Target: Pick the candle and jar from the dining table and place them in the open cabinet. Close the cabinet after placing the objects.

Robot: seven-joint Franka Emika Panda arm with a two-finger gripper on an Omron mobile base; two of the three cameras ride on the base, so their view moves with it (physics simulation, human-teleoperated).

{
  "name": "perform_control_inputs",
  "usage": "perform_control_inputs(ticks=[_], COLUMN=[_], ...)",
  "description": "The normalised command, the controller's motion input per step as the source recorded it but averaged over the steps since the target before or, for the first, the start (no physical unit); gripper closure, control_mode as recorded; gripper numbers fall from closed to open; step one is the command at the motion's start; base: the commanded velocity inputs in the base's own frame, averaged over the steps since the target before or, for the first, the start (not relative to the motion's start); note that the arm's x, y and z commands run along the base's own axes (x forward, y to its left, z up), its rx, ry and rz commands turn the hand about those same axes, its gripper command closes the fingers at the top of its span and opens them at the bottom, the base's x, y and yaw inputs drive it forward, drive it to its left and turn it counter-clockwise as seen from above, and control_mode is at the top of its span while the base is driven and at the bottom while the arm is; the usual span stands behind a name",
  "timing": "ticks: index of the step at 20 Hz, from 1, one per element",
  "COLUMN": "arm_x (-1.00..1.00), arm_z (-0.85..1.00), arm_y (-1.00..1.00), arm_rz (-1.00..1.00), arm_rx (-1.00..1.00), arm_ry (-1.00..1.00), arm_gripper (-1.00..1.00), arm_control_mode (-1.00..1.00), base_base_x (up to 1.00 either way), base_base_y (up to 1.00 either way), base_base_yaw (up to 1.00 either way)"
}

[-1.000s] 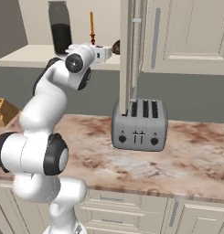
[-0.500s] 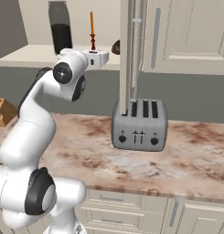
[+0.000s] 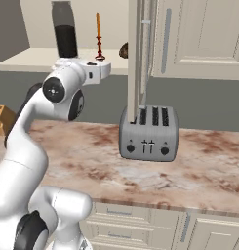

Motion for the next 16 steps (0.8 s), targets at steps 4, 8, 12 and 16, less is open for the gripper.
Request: perform_control_inputs(ticks=[4, 8, 12, 16], arm_x=[-0.61, -0.55, -0.73, -0.84], arm_z=[0.36, 0.34, -0.11, -0.88], arm_y=[0.00, 0.00, 0.00, 0.00], arm_rz=[0.00, 0.00, 0.00, 0.00], arm_rx=[0.00, -0.01, 0.00, 0.02], arm_ry=[0.25, 0.32, 0.24, 0.04], arm_gripper=[-1.00, -1.00, -1.00, -1.00], arm_control_mode=[-1.00, -1.00, -1.00, -1.00], base_base_x=[0.00, 0.00, 0.00, 0.00], base_base_y=[0.00, 0.00, 0.00, 0.00], base_base_yaw=[0.00, 0.00, 0.00, 0.00])
